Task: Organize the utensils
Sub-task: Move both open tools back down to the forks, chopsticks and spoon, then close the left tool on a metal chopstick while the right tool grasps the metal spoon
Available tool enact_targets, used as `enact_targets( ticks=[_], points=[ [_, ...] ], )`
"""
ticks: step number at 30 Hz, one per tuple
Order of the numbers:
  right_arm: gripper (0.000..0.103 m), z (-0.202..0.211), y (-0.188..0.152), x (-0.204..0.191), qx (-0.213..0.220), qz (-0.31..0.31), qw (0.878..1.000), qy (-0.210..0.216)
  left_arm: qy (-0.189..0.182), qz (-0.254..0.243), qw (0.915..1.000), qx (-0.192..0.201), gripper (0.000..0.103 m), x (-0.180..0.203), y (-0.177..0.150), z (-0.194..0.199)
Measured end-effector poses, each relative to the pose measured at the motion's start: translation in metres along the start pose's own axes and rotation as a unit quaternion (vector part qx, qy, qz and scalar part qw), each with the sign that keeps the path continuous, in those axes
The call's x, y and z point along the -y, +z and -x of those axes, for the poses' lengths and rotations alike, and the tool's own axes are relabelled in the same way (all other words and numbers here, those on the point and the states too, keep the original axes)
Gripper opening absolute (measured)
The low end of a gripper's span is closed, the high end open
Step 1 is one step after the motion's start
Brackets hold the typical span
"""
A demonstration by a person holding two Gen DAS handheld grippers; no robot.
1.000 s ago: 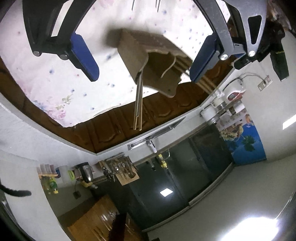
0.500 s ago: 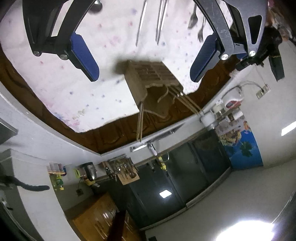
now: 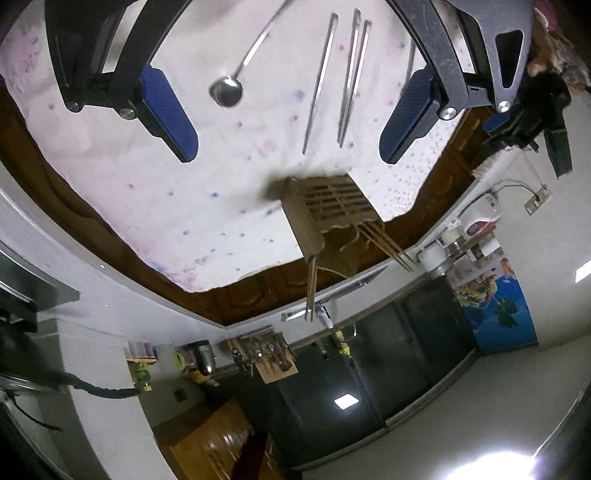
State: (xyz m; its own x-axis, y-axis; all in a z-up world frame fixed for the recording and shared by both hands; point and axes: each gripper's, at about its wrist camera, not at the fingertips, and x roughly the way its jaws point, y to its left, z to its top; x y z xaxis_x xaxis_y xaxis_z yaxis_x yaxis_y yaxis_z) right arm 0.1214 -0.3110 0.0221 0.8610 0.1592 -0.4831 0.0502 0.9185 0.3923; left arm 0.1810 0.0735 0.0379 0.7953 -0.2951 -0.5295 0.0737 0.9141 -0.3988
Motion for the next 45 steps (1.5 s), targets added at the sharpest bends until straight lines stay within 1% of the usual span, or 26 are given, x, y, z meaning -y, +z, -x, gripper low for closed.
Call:
enact_targets(
  ticks=[6, 11, 15, 23, 27, 32, 33, 35, 37, 38, 39, 42, 44, 45],
  points=[
    [0.1, 0.001, -0.019, 0.009, -0.018, -0.011, 1.0, -0.009, 0.0, -0.001, 0.9999, -0.015, 0.097, 0.006, -0.007, 0.003],
    [0.1, -0.002, -0.029, 0.015, -0.033, -0.016, 0.999, -0.012, 0.003, -0.011, 0.9996, -0.026, 0.097, 0.019, -0.012, 0.001],
    [0.1, -0.005, -0.034, 0.02, -0.042, -0.018, 0.999, -0.014, 0.006, -0.026, 0.9987, -0.043, 0.097, 0.029, -0.016, -0.005],
    [0.1, -0.015, -0.038, 0.032, -0.058, -0.026, 0.998, -0.016, 0.021, -0.061, 0.9955, -0.07, 0.097, 0.052, -0.017, -0.025],
    [0.099, -0.023, -0.04, 0.036, -0.07, -0.025, 0.997, -0.018, 0.029, -0.084, 0.992, -0.09, 0.096, 0.063, -0.019, -0.04],
    [0.098, -0.032, -0.043, 0.042, -0.081, -0.024, 0.996, -0.023, 0.023, -0.103, 0.9884, -0.109, 0.095, 0.077, -0.021, -0.058],
    [0.097, -0.035, -0.043, 0.044, -0.084, -0.025, 0.996, -0.023, 0.023, -0.107, 0.9874, -0.114, 0.094, 0.079, -0.022, -0.063],
    [0.094, -0.04, -0.043, 0.046, -0.092, -0.025, 0.995, -0.025, 0.027, -0.118, 0.9847, -0.125, 0.089, 0.083, -0.023, -0.074],
    [0.09, -0.046, -0.044, 0.049, -0.099, -0.023, 0.994, -0.028, 0.034, -0.129, 0.9811, -0.141, 0.076, 0.085, -0.023, -0.089],
    [0.086, -0.05, -0.044, 0.049, -0.104, -0.022, 0.994, -0.031, 0.037, -0.131, 0.9796, -0.148, 0.074, 0.086, -0.024, -0.097],
    [0.084, -0.053, -0.044, 0.051, -0.108, -0.022, 0.993, -0.033, 0.039, -0.134, 0.9779, -0.155, 0.072, 0.087, -0.024, -0.105],
    [0.081, -0.061, -0.047, 0.055, -0.118, -0.027, 0.992, -0.035, 0.049, -0.143, 0.9736, -0.171, 0.071, 0.089, -0.024, -0.128],
    [0.072, -0.067, -0.049, 0.056, -0.126, -0.023, 0.991, -0.041, 0.055, -0.147, 0.9707, -0.182, 0.068, 0.092, -0.025, -0.144],
    [0.07, -0.07, -0.05, 0.056, -0.13, -0.023, 0.99, -0.042, 0.057, -0.149, 0.9692, -0.188, 0.066, 0.093, -0.025, -0.152]
  ],
)
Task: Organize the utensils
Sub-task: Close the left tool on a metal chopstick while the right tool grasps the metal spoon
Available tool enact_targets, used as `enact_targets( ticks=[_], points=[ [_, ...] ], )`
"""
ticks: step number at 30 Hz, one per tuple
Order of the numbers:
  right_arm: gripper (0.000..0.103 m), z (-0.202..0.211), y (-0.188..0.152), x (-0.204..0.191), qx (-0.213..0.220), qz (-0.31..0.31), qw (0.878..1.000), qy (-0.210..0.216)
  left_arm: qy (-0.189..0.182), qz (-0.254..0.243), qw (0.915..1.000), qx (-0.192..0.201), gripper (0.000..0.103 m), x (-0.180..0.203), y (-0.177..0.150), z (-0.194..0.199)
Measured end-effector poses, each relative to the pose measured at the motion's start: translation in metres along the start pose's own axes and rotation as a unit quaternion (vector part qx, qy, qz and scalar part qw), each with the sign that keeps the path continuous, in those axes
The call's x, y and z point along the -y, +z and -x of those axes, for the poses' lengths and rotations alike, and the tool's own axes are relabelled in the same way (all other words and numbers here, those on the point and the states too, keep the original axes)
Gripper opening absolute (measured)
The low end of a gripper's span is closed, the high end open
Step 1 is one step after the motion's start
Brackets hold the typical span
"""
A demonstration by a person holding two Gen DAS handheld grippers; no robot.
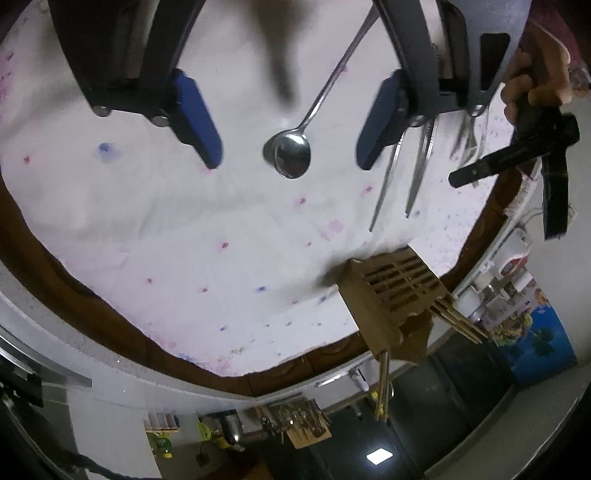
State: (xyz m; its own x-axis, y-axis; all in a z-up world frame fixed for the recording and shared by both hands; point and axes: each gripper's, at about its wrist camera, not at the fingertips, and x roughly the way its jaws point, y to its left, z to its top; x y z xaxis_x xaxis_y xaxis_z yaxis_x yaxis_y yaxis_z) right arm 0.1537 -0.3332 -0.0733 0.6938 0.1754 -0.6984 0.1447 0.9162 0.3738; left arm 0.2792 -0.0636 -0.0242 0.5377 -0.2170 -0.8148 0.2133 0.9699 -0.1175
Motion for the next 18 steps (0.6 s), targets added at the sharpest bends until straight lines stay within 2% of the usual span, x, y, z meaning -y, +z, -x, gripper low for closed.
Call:
enact_targets(
  ticks=[5, 7, 8, 12, 15, 17, 18],
  points=[
    [0.068, -0.013, 0.0, 0.002, -0.014, 0.003, 1.0, -0.006, 0.002, -0.014, 0.9996, -0.023, 0.058, 0.009, 0.011, -0.029],
    [0.068, -0.018, 0.0, 0.003, -0.019, 0.002, 1.0, -0.006, 0.005, -0.021, 0.9992, -0.032, 0.048, 0.012, 0.013, -0.039],
    [0.068, -0.021, 0.001, 0.004, -0.022, 0.002, 1.0, -0.007, 0.004, -0.023, 0.999, -0.037, 0.046, 0.012, 0.014, -0.042],
    [0.063, -0.029, 0.003, 0.004, -0.03, 0.008, 0.999, -0.012, 0.015, -0.063, 0.9975, -0.03, 0.04, 0.02, 0.012, -0.047],
    [0.055, -0.034, 0.005, -0.001, -0.039, 0.024, 0.999, -0.017, 0.007, -0.086, 0.9958, -0.029, 0.031, 0.02, 0.008, -0.045],
    [0.04, -0.037, 0.006, -0.003, -0.044, 0.032, 0.998, -0.018, -0.004, -0.094, 0.9949, -0.038, 0.026, 0.017, 0.007, -0.042],
    [0.037, -0.037, 0.006, -0.003, -0.045, 0.034, 0.998, -0.021, -0.008, -0.096, 0.9944, -0.043, 0.026, 0.016, 0.007, -0.04]
  ],
)
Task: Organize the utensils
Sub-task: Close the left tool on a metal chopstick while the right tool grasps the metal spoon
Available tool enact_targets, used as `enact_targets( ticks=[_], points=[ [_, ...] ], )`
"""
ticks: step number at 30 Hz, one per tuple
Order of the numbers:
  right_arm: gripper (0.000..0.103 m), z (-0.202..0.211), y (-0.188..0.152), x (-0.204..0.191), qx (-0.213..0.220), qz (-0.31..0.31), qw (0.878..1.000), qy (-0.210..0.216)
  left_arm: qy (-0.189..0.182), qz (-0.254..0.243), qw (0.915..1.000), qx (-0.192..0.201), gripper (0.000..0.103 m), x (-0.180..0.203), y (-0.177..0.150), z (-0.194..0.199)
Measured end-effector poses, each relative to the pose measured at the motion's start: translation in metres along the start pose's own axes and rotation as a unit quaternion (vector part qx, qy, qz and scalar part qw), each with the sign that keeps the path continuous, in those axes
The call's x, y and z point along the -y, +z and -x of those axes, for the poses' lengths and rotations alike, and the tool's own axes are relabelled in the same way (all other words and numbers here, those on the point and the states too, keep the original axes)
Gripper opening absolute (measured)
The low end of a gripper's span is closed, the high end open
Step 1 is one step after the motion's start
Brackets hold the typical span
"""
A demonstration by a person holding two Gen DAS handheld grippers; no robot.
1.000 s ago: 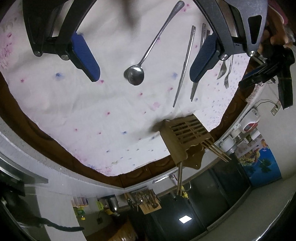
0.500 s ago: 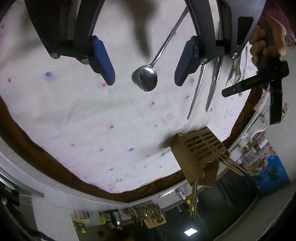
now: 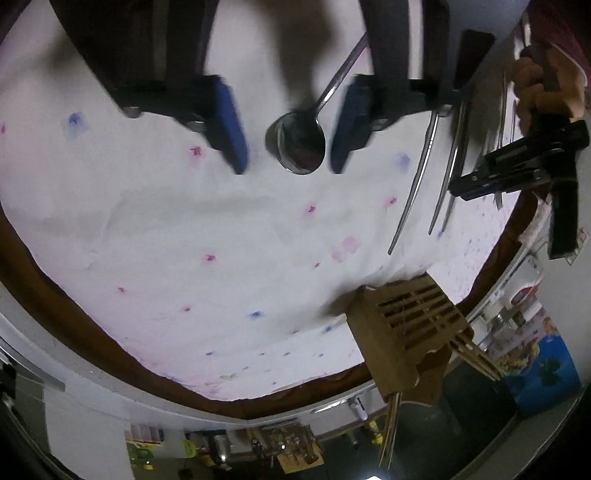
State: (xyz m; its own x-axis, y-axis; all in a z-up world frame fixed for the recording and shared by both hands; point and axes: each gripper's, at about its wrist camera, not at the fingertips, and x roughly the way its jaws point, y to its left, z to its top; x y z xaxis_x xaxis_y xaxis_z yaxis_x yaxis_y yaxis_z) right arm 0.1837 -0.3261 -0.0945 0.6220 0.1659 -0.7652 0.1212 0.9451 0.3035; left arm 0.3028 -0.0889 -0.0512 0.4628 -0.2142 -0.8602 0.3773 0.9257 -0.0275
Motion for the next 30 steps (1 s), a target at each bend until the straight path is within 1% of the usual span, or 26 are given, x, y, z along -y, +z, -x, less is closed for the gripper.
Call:
enact_targets(
  ticks=[2, 3, 7, 11, 13, 14, 16, 18, 21, 25, 30],
  points=[
    [0.022, -0.001, 0.0, 0.002, -0.003, -0.002, 1.0, 0.001, -0.007, 0.008, 0.9999, -0.007, 0.026, -0.004, 0.002, 0.003],
    [0.02, -0.001, 0.0, 0.003, -0.004, -0.004, 1.0, 0.005, -0.01, 0.016, 0.9998, -0.008, 0.026, -0.007, 0.004, 0.002],
    [0.016, -0.003, 0.0, 0.003, -0.005, -0.003, 1.0, 0.01, 0.001, 0.03, 0.9994, -0.015, 0.026, -0.009, 0.016, -0.003],
    [0.016, -0.004, 0.001, 0.002, -0.008, 0.0, 1.0, 0.012, 0.021, 0.015, 0.9994, -0.021, 0.024, -0.001, 0.025, -0.011],
    [0.015, -0.004, 0.001, 0.001, -0.008, 0.004, 1.0, 0.011, 0.022, 0.0, 0.9996, -0.019, 0.015, 0.005, 0.026, -0.013],
    [0.012, -0.004, 0.001, 0.0, -0.009, 0.006, 1.0, 0.012, 0.021, -0.003, 0.9996, -0.018, 0.013, 0.007, 0.027, -0.014],
    [0.009, -0.005, 0.001, -0.002, -0.01, 0.01, 1.0, 0.015, 0.018, -0.001, 0.9996, -0.019, 0.007, 0.007, 0.027, -0.014],
    [0.004, -0.003, 0.002, -0.005, -0.008, 0.014, 1.0, 0.017, 0.017, 0.004, 0.9997, -0.018, 0.003, 0.005, 0.026, -0.011],
    [0.003, 0.007, 0.005, -0.01, 0.003, 0.017, 1.0, 0.026, 0.006, 0.016, 0.9999, -0.003, 0.003, 0.001, 0.02, 0.003],
    [0.003, 0.026, 0.01, -0.019, 0.025, 0.026, 0.999, 0.032, -0.014, 0.03, 0.9989, 0.032, 0.003, -0.006, 0.012, 0.035],
    [0.003, 0.055, 0.016, -0.033, 0.059, 0.047, 0.997, 0.028, -0.056, 0.064, 0.9928, 0.084, 0.003, -0.021, 0.0, 0.084]
  ],
)
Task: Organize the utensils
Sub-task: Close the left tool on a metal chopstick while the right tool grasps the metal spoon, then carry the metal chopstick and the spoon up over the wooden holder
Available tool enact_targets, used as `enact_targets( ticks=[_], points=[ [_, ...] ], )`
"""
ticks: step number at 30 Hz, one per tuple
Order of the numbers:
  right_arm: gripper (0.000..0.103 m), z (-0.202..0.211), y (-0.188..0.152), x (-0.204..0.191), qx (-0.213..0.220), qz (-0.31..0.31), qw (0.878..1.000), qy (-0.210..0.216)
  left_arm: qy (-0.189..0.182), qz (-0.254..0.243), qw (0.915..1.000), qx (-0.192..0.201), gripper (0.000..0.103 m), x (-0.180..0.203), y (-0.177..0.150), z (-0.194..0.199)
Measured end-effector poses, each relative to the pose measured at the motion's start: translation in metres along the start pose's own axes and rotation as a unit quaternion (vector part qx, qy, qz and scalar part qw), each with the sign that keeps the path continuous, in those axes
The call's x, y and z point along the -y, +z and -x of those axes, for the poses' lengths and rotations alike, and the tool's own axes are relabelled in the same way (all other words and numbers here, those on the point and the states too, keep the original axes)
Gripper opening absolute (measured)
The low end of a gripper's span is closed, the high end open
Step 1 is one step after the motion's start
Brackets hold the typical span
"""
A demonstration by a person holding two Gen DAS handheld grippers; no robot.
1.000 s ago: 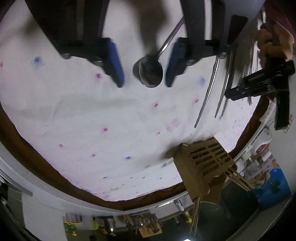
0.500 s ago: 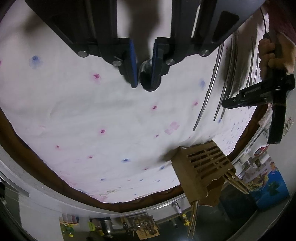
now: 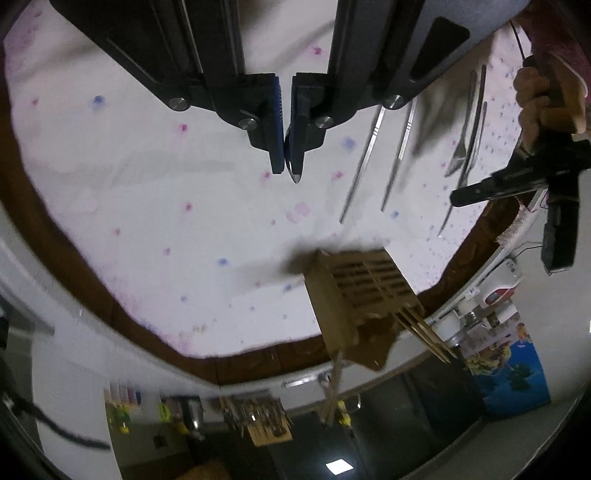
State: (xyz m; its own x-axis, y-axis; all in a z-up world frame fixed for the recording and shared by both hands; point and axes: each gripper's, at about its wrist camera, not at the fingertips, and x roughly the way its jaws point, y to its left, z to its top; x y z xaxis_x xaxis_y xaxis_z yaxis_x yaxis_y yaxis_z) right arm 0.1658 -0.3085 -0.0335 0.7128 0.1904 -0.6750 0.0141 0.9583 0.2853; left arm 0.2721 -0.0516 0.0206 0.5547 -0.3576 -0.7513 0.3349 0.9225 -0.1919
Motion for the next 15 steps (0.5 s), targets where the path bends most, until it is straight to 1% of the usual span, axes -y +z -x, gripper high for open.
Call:
enact_targets(
  ticks=[6, 10, 15],
  points=[
    [0.003, 0.03, 0.013, -0.019, 0.035, 0.02, 0.999, 0.003, -0.021, 0.01, 0.9979, 0.06, 0.003, -0.012, -0.014, 0.068],
    [0.003, 0.05, 0.021, -0.033, 0.067, 0.037, 0.997, -0.003, -0.043, 0.035, 0.9947, 0.086, 0.003, -0.022, -0.027, 0.102],
    [0.003, 0.062, 0.028, -0.048, 0.086, 0.052, 0.995, 0.003, -0.052, 0.048, 0.992, 0.105, 0.003, -0.027, -0.042, 0.118]
  ],
)
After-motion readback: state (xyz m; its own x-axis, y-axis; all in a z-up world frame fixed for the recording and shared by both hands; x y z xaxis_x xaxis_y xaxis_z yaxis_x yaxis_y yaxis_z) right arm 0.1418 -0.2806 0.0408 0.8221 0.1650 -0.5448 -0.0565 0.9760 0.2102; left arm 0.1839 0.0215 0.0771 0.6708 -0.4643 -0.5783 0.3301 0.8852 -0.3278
